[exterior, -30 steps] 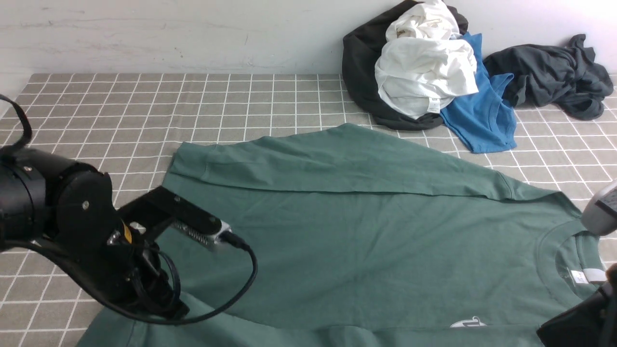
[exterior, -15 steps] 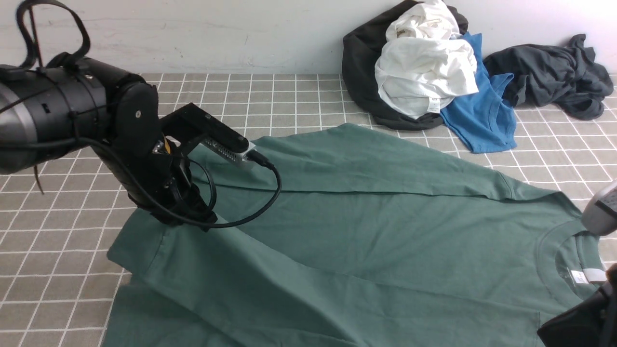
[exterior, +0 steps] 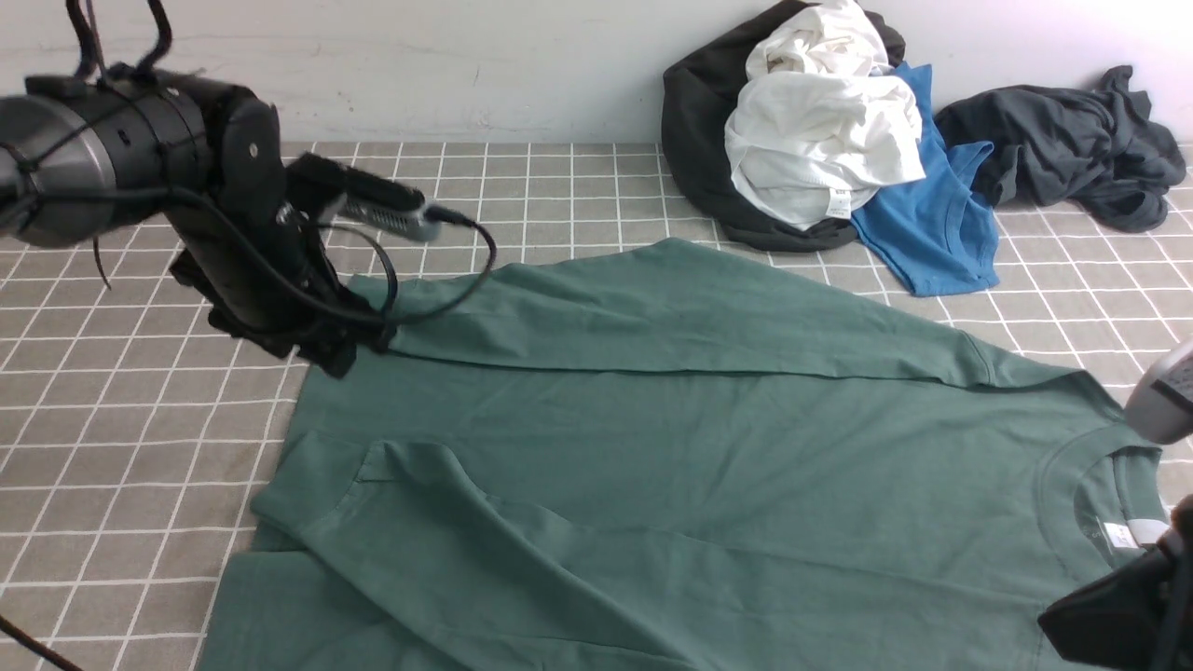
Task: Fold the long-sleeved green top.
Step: Use the left arm to clamp the cuff farthest from it
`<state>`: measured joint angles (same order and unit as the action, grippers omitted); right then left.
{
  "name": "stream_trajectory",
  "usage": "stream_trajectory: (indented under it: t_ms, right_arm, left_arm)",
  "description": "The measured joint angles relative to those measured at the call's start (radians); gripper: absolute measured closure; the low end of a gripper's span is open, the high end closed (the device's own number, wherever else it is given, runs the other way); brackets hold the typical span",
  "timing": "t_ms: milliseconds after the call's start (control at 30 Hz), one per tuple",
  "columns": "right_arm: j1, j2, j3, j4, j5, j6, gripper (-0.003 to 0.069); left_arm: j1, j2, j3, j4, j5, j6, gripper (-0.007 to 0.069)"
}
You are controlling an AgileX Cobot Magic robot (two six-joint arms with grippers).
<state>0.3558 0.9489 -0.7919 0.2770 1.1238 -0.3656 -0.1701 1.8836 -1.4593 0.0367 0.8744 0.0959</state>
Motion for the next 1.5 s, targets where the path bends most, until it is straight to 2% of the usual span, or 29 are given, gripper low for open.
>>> stream_trajectory:
  t_ms: [233, 467, 633, 800, 1100, 1233, 1300, 1333, 1400, 1500]
  right_arm:
    - [0.0, 0.0, 0.0, -0.015, -0.128, 0.002, 0.0673]
    - [0.0, 0.001, 0.0, -0.015, -0.132, 0.034, 0.0673]
    - [0.0, 0.001, 0.0, -0.017, -0.103, 0.047, 0.0673]
    - [0.0, 0.001, 0.0, -0.022, -0.096, 0.05, 0.0673]
    - [0.0, 0.001, 0.0, -0.023, -0.078, 0.052, 0.0673]
    - [0.0, 0.001, 0.0, -0.023, -0.065, 0.053, 0.0673]
    - [0.0, 0.001, 0.0, -0.023, -0.057, 0.053, 0.0673]
    - [0.0, 0.001, 0.0, -0.023, -0.05, 0.053, 0.0673]
    - [0.0, 0.001, 0.0, -0.026, -0.043, 0.053, 0.0673]
    - [0.0, 0.001, 0.0, -0.026, -0.039, 0.053, 0.0673]
  left_arm:
    - [0.073, 0.173, -0.259, -0.091, 0.003, -0.005, 0.0251]
    - [0.076, 0.354, -0.398, -0.131, 0.011, -0.006, 0.0251]
    - [0.067, 0.406, -0.428, -0.209, 0.043, 0.049, 0.0251]
    - [0.029, 0.411, -0.432, -0.215, 0.052, 0.121, 0.0251]
    - [0.011, 0.447, -0.437, -0.195, 0.013, 0.115, 0.0258]
    - [0.011, 0.447, -0.439, -0.186, 0.013, 0.113, 0.0324]
    - [0.013, 0.45, -0.448, -0.183, 0.018, 0.113, 0.0407]
    - [0.014, 0.453, -0.458, -0.183, 0.029, 0.113, 0.0482]
    - [0.014, 0.456, -0.472, -0.184, 0.05, 0.113, 0.0571]
    - [0.014, 0.46, -0.509, -0.188, 0.087, 0.113, 0.0621]
